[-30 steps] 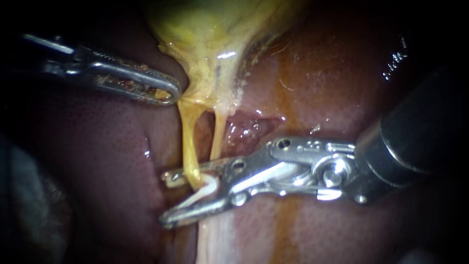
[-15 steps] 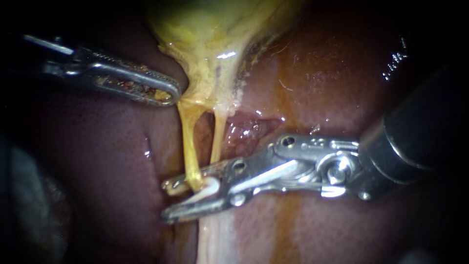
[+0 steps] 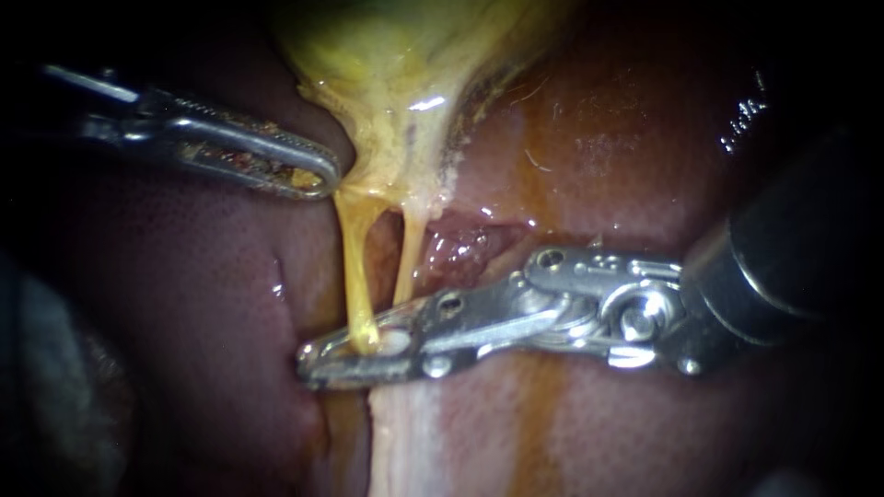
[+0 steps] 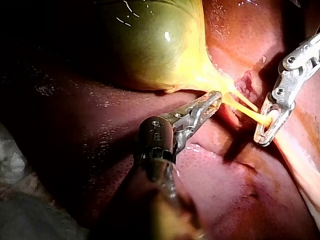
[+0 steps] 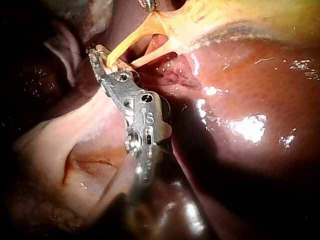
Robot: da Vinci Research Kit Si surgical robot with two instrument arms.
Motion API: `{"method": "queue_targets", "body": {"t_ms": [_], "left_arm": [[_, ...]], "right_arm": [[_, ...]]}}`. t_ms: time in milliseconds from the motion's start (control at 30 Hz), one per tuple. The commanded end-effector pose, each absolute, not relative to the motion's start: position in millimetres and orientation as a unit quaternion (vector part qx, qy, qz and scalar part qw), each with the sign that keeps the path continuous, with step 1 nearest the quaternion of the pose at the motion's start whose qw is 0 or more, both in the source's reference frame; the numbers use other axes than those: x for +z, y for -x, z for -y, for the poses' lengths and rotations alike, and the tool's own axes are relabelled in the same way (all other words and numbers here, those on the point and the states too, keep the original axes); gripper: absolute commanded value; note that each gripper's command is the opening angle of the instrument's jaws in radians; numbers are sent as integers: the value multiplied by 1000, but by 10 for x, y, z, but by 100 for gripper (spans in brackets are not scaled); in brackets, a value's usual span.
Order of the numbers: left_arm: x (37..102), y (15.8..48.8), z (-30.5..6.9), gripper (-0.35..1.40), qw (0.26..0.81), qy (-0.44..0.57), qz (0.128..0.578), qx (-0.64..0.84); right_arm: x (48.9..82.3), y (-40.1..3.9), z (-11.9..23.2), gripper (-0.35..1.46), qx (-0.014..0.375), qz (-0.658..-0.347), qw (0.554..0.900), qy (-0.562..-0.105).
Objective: Clipping first clip left tube
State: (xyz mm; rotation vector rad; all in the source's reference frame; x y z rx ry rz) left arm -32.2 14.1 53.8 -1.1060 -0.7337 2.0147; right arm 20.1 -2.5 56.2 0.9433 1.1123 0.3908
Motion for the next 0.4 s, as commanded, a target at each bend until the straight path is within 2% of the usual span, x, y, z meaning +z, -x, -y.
{"method": "queue_targets", "body": {"t_ms": [33, 400], "left_arm": [[538, 322, -141, -35, 357, 428, 284, 780], [538, 322, -141, -35, 357, 428, 284, 780]], "right_arm": [[562, -200, 24, -35, 175, -500, 733, -426], [564, -199, 25, -35, 172, -499, 734, -427]]}}
